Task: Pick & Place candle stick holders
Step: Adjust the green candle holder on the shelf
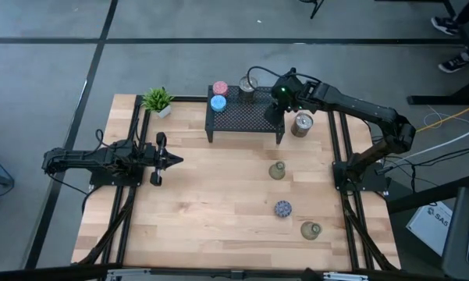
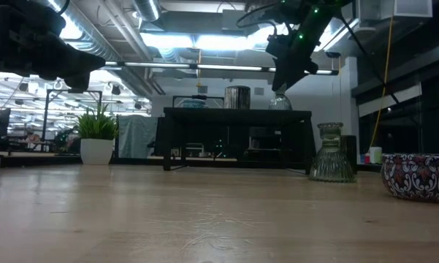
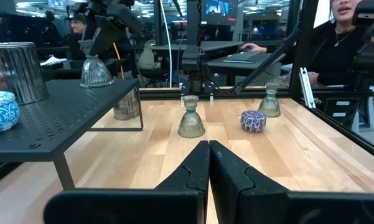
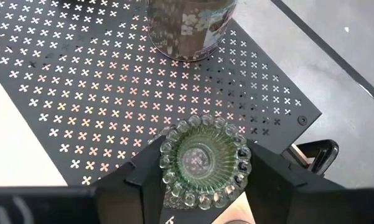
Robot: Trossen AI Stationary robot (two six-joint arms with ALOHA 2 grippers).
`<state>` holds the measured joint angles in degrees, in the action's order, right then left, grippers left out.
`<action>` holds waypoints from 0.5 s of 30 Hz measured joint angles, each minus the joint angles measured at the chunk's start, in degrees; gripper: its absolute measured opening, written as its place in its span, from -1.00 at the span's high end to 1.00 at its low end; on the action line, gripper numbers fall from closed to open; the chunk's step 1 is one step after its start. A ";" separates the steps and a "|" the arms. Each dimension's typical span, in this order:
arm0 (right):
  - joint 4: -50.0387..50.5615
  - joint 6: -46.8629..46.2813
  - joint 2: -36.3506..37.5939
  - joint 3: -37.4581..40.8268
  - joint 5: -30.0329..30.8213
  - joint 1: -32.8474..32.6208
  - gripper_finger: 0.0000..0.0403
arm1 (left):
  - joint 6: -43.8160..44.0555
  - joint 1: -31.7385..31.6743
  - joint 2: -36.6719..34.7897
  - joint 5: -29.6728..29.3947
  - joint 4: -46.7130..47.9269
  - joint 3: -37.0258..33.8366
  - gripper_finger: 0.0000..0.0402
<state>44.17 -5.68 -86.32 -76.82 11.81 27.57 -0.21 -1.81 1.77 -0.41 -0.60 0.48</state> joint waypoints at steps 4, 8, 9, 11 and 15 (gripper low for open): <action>-2.10 0.16 0.00 0.00 0.00 0.64 0.14 | 0.00 -0.01 -0.01 0.01 0.00 -0.01 0.97; -4.54 0.57 0.00 0.00 0.00 1.33 0.16 | 0.00 0.00 -0.01 0.00 0.00 -0.01 0.97; -4.64 0.57 0.00 0.00 -0.02 1.56 0.15 | -0.02 -0.01 0.01 -0.01 0.00 0.00 0.97; -4.64 0.57 0.00 0.00 -0.02 2.22 0.14 | -0.01 0.00 0.00 0.01 0.00 -0.01 0.97; -5.49 0.57 0.00 0.00 0.43 3.73 0.14 | -0.02 0.01 -0.01 -0.01 0.00 -0.01 0.97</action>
<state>38.68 -5.10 -86.32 -76.82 12.25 31.30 -0.23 -1.81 1.76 -0.42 -0.60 0.47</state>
